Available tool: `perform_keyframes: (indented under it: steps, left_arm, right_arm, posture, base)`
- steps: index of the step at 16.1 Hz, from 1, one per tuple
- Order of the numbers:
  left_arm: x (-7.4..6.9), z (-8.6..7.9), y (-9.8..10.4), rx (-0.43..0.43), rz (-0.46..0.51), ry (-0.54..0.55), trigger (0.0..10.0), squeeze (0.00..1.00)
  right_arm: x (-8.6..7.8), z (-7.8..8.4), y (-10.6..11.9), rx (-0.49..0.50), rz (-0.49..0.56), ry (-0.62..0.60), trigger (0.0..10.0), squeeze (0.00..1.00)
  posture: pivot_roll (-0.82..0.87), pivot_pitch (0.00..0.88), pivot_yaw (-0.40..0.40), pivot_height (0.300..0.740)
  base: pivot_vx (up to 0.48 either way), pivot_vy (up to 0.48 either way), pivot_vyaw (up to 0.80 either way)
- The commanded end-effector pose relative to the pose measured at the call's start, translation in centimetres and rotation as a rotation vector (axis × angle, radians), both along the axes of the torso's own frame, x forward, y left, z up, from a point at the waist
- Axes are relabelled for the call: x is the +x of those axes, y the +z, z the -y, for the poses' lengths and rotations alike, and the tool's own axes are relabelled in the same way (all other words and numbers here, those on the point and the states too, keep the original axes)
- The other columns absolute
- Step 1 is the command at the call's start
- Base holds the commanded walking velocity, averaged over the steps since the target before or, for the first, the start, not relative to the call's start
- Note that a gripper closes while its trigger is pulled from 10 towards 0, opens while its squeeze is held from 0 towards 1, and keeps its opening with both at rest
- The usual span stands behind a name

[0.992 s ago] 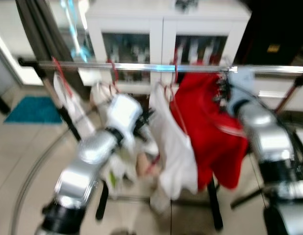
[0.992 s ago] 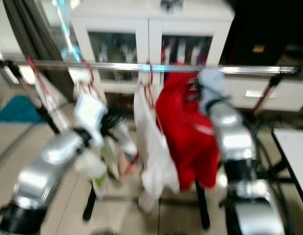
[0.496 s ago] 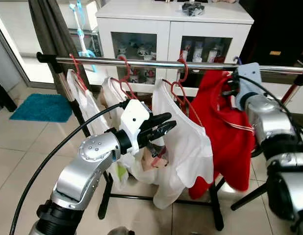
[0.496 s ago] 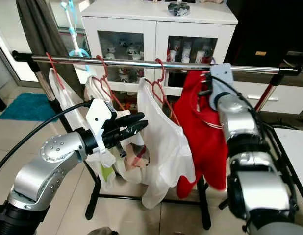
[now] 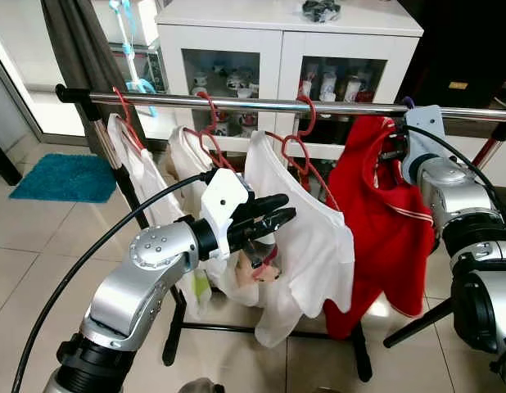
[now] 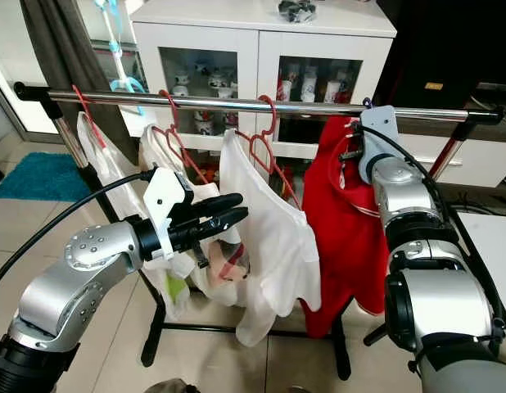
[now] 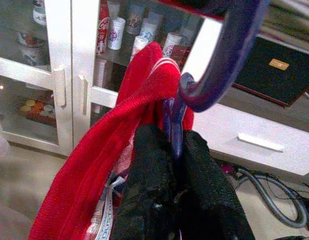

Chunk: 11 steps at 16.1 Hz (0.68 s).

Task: Hang hanger

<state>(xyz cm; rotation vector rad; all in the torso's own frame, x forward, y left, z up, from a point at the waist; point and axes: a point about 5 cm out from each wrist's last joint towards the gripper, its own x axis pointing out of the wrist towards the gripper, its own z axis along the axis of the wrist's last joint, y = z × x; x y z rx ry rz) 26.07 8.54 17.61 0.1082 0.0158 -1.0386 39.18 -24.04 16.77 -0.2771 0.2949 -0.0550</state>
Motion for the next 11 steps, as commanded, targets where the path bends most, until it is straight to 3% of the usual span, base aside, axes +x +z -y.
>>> perform_keyframes:
  steps: [1,3,6,7,11]
  left_arm:
    - [0.0,0.0,0.3,0.01,0.018,0.013,10.0,0.0]
    - [0.3,-0.4,0.1,0.017,0.012,0.06,10.0,0.0]
    - [1.7,-2.0,-0.2,0.025,0.05,0.312,10.0,0.0]
    - [1.7,-2.1,-0.2,0.026,0.055,0.336,10.0,0.0]
    - [1.2,-2.8,-0.9,0.057,0.062,0.436,10.0,0.0]
  right_arm:
    - [-0.1,0.5,0.2,0.033,0.019,0.005,10.0,1.0]
    - [0.0,0.5,0.7,0.058,0.065,0.04,10.0,1.0]
    - [-1.6,0.4,2.9,0.096,0.251,0.152,10.0,1.0]
    - [-1.9,0.3,3.1,0.096,0.269,0.163,10.0,1.0]
    - [-7.2,-1.9,4.0,0.151,0.342,0.317,10.0,1.0]
  posture:
    - [0.0,0.003,0.022,0.74]
    - [0.0,0.002,0.024,0.74]
    - [0.0,0.015,0.04,0.74]
    - [-0.01,0.017,0.042,0.74]
    - [-0.01,0.037,0.051,0.74]
  base:
    - [0.0,0.0,0.0]
    - [0.0,0.0,0.0]
    - [0.0,0.0,0.0]
    - [0.0,0.0,0.0]
    - [0.0,0.0,0.0]
